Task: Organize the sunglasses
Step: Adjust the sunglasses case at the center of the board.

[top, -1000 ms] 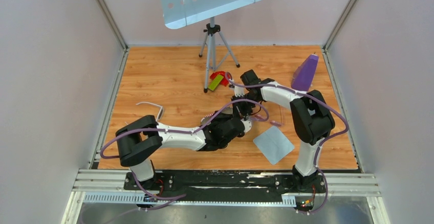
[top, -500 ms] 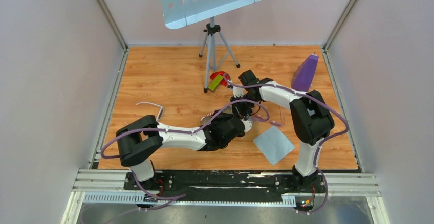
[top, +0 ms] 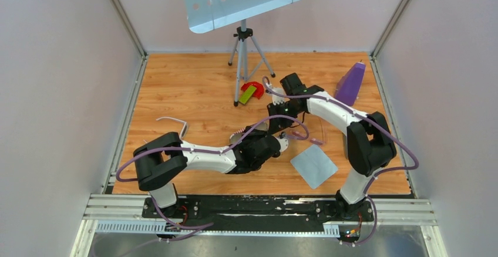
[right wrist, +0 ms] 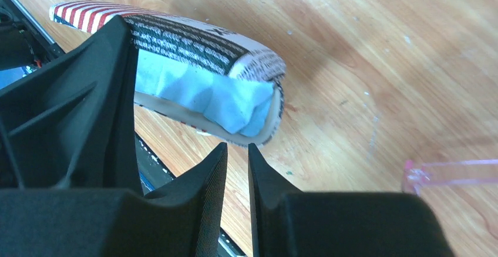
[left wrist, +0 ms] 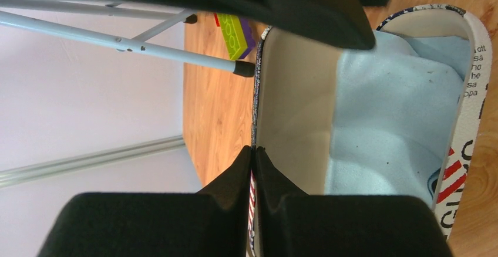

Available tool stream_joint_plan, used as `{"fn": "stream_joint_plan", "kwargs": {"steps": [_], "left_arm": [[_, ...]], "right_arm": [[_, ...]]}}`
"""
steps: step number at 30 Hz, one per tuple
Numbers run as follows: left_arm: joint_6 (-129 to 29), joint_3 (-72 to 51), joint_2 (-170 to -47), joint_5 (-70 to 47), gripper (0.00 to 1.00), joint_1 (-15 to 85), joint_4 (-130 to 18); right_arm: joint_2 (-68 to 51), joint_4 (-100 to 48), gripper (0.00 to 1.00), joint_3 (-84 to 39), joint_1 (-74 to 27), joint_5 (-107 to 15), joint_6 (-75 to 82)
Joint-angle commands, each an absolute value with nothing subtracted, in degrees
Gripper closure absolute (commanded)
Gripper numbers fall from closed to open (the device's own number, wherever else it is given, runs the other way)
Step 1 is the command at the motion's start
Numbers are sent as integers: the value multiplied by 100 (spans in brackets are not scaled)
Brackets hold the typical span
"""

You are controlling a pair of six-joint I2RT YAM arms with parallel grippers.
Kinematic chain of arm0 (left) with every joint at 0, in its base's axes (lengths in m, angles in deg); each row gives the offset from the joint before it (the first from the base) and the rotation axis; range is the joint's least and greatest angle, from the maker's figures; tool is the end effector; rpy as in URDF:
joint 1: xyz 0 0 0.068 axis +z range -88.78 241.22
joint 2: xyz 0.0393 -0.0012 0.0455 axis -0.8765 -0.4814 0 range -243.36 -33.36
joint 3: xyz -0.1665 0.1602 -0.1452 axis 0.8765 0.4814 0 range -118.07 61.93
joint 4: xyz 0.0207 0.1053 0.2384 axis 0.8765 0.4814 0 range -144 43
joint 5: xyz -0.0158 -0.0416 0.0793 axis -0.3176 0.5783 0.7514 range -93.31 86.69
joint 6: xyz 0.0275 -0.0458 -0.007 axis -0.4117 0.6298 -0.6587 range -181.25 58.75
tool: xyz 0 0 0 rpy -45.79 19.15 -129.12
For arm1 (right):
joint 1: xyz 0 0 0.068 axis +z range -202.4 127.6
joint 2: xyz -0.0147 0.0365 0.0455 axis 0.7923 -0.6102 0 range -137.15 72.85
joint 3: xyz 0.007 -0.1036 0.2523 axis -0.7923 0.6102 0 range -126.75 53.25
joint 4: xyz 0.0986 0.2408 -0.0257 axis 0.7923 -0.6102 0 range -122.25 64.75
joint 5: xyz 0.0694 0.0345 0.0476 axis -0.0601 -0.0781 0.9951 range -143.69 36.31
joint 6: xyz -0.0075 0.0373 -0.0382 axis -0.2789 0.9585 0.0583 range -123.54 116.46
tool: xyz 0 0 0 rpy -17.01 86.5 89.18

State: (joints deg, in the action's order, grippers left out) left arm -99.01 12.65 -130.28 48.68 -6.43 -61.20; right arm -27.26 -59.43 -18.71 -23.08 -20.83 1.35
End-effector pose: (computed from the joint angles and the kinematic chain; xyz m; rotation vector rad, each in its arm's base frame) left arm 0.1530 -0.2985 0.1729 1.3203 1.5721 0.7051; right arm 0.3035 0.1927 0.2187 -0.7610 2.5906 0.9541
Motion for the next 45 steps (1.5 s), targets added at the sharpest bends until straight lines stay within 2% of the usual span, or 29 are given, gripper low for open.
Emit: {"fn": "stream_joint_plan", "kwargs": {"steps": [1, 14, 18, 27, 35, 38, 41, 45], "left_arm": [[-9948, 1386, -13057, 5023, 100, -701, -6476], [-9645, 1759, -12834, 4303, 99, -700, -6756], [-9596, 1861, -12788, 4123, 86, -699, -6840], [-9490, 1782, -12787, 4205, 71, -712, -6662], [-9568, 1663, -12380, 4522, 66, -707, -6493], [-9442, 1503, -12072, 4821, 60, -694, -6270], [-8637, 1231, -11571, 5061, 52, -585, -5713], [-6853, 914, -10670, 5067, 47, -125, -4087]], "right_arm": [[-2418, -6021, 76, -1663, -2674, -2137, 33], [-2093, -5751, 74, -1368, -3122, -1852, -267], [-1955, -5666, 73, -1244, -3149, -1874, -309], [-1794, -5612, 73, -1170, -3183, -1872, -320], [-1626, -5575, 72, -1141, -3201, -1890, -327], [-1527, -5579, 72, -1161, -3201, -1856, -332], [-1374, -5571, 72, -1140, -3201, -1862, -589], [-1093, -5549, 71, -1034, -3180, -1714, -1032]]}}
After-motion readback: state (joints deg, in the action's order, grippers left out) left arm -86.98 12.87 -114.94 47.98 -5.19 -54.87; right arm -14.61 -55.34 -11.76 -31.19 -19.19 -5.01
